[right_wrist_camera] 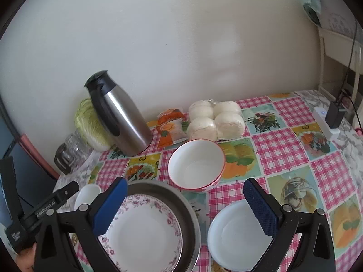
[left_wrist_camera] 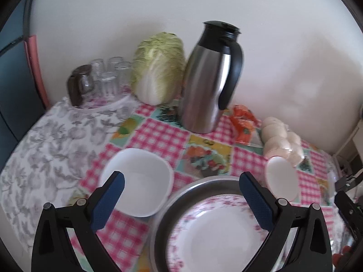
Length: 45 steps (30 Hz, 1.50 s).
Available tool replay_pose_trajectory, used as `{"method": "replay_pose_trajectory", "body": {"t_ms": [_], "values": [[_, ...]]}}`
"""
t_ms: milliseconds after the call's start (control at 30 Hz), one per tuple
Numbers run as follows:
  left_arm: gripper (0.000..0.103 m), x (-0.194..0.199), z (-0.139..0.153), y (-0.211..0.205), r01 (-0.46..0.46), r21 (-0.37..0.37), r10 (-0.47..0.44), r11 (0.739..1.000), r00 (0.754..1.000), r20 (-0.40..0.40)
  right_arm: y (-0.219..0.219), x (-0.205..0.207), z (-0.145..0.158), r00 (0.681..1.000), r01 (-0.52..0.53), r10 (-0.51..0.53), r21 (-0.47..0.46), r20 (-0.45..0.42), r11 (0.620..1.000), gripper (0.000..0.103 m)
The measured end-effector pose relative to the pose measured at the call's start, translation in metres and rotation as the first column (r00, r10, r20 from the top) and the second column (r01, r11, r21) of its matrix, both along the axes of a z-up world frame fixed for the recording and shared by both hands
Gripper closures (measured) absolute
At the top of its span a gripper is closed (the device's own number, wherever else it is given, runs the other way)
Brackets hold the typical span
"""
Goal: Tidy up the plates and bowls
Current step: 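Move the right tool to the red-rimmed strawberry bowl, then close the right tool on the strawberry bowl rim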
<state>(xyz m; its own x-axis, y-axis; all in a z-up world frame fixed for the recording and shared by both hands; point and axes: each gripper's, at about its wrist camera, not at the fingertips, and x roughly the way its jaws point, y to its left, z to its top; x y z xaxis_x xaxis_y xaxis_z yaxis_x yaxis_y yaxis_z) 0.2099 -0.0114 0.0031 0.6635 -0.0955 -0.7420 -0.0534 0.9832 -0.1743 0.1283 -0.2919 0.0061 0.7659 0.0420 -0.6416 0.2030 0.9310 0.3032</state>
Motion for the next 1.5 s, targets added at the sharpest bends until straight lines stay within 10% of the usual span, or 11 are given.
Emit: {"method": "replay_pose_trajectory", "body": {"t_ms": [167, 1033, 1500], "values": [[0.002, 0.016, -0.006, -0.014, 0.062, -0.106, -0.069, 0.992, 0.996, -0.061, -0.023, 0.006, -0.001, 1.000, 0.023, -0.023, 0.057, -0.002, 0.998, 0.000], [0.002, 0.067, -0.020, -0.086, 0.188, 0.003, -0.187, 0.982, 0.981, -0.052, -0.079, 0.052, -0.041, 0.987, 0.142, -0.141, 0.002, -0.080, 0.990, 0.000], [0.002, 0.127, -0.039, -0.147, 0.256, 0.085, -0.232, 0.963, 0.947, -0.224, -0.084, 0.078, -0.087, 0.969, 0.142, -0.125, 0.064, -0.215, 0.988, 0.000]]}}
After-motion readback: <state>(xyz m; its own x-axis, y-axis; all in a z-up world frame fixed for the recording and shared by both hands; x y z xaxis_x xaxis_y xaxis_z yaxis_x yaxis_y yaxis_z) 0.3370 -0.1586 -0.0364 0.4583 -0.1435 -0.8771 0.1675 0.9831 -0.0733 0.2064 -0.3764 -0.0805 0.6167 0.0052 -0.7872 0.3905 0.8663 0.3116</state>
